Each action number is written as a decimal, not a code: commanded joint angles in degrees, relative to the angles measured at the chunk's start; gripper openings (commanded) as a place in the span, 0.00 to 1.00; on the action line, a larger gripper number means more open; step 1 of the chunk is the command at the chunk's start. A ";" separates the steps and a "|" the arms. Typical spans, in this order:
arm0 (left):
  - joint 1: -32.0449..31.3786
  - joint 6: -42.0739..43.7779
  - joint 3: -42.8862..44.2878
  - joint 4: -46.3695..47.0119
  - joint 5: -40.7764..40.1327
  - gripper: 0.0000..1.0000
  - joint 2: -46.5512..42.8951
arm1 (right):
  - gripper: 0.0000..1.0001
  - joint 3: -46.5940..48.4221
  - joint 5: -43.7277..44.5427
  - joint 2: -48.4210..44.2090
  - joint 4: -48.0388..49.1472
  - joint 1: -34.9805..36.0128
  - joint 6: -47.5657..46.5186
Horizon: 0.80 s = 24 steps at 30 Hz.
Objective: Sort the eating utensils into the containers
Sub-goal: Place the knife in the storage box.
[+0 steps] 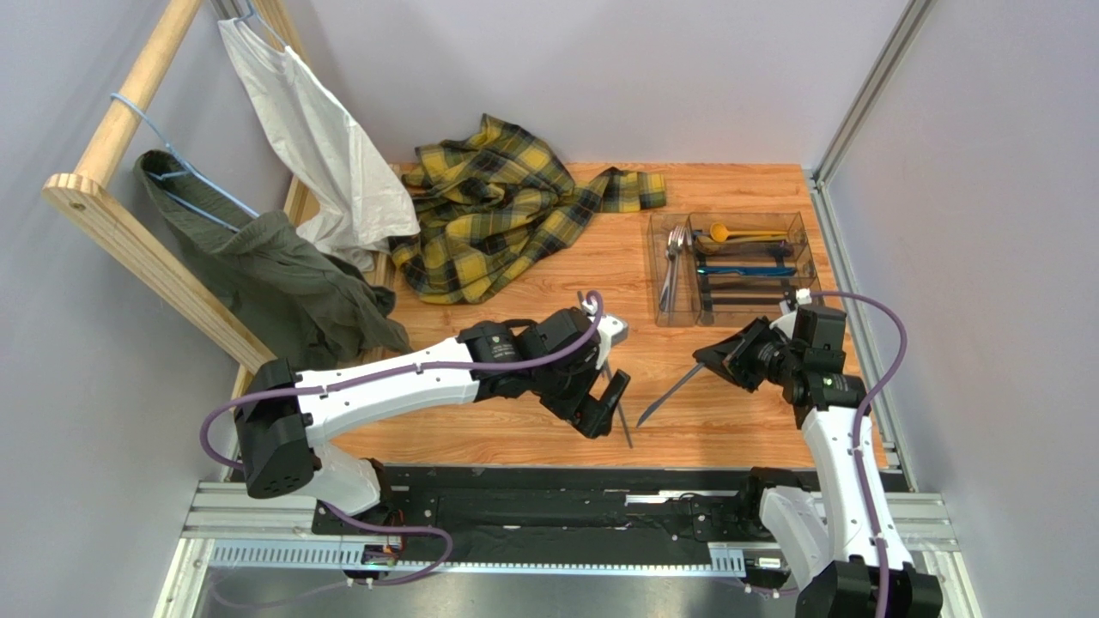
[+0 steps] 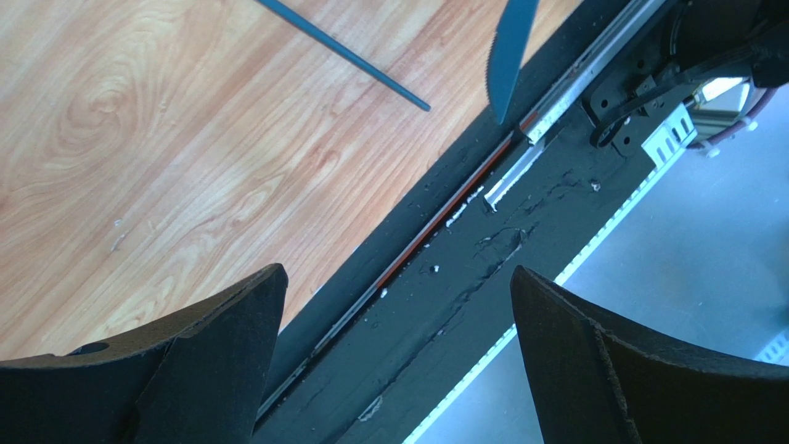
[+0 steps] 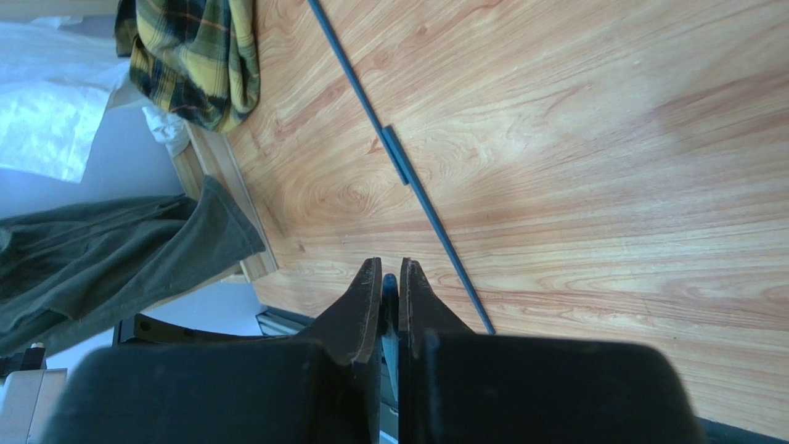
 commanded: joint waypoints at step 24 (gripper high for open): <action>8.65 7.92 4.66 4.36 6.98 0.98 3.95 | 0.00 30.10 13.65 31.36 13.66 -10.37 5.79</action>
